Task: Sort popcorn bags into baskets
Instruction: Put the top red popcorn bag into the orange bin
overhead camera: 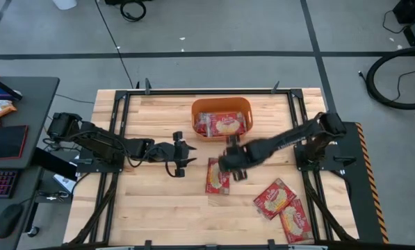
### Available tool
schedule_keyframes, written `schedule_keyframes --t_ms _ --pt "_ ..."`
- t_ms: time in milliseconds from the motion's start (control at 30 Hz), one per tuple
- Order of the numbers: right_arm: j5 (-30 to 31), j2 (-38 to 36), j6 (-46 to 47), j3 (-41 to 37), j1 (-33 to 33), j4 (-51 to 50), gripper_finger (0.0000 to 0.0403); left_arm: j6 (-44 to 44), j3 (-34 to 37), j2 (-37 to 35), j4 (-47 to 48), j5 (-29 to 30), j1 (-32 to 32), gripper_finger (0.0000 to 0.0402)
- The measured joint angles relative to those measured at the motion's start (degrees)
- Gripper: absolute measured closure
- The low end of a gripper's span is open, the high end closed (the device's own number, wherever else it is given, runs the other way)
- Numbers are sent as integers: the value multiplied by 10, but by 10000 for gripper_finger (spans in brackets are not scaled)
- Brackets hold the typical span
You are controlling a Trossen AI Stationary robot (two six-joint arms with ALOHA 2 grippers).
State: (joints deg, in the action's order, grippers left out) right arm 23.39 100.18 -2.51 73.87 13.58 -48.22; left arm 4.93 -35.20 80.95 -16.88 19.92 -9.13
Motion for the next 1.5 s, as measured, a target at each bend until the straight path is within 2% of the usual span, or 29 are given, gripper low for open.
schedule_keyframes --t_ms 100,267,400,500,667,1000,1133,1500 --pt "-3 1 -39 -39 36 35 255 0 0 0 0 -24 0 217" --pt "-7 1 -133 -96 83 90 253 0 0 0 0 -29 0 217" --pt "-7 1 -181 -125 104 123 254 0 0 0 0 -28 0 217" --pt "1 1 -214 -143 113 184 254 1 0 0 0 -28 0 217" --pt "9 1 -257 -166 116 270 254 2 0 0 0 -28 0 217" --pt "18 1 -270 -203 114 279 255 2 0 0 0 -28 0 217" --pt "23 2 -311 -213 109 316 255 2 0 0 0 -28 0 217" --pt "38 61 -423 -203 98 371 261 2 0 0 0 -27 0 217"
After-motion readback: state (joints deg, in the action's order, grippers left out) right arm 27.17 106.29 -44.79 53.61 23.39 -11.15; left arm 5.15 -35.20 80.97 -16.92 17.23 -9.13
